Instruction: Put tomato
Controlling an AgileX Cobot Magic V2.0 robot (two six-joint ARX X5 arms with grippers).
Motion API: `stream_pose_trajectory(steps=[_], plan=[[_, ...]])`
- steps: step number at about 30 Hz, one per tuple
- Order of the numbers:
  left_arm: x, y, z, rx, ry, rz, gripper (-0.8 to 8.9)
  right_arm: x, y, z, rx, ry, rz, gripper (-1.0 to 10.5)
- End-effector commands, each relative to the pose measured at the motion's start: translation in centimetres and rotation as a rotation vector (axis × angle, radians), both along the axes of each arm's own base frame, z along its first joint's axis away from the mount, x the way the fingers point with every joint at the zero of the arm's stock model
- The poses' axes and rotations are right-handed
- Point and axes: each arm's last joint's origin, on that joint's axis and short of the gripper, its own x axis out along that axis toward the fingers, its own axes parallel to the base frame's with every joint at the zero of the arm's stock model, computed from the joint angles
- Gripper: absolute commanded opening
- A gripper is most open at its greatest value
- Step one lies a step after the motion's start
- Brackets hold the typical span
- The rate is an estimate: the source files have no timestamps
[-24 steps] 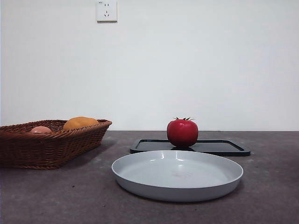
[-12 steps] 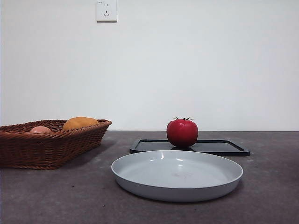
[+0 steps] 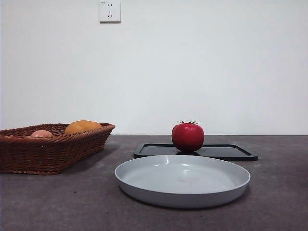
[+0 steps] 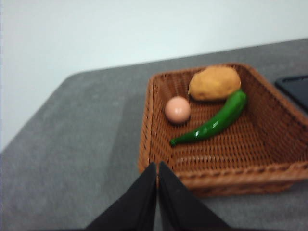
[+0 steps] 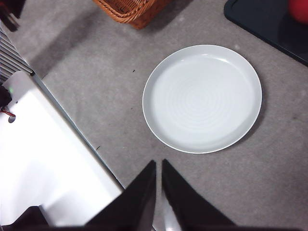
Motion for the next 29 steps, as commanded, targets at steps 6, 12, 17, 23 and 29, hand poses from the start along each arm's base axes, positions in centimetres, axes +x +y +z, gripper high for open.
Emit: stream_pose_trajectory(steps=[6, 12, 17, 23, 29], plan=[[0.3, 0.0, -1.9, -0.032, 0.06, 0.011, 0.07, 0.1, 0.2, 0.2, 0.007, -0.015, 0.016, 0.1], [0.3, 0.0, -1.9, -0.054, 0.062, 0.016, 0.07, 0.1, 0.2, 0.2, 0.007, -0.015, 0.016, 0.1], [0.3, 0.0, -1.9, -0.059, 0.062, 0.016, 0.07, 0.1, 0.2, 0.2, 0.007, -0.015, 0.016, 0.1], [0.3, 0.0, -1.9, -0.06, 0.062, 0.016, 0.07, 0.1, 0.2, 0.2, 0.007, -0.015, 0.016, 0.1], [0.3, -0.1, -1.9, -0.059, 0.063, 0.001, 0.07, 0.1, 0.2, 0.3, 0.009, -0.019, 0.016, 0.1]])
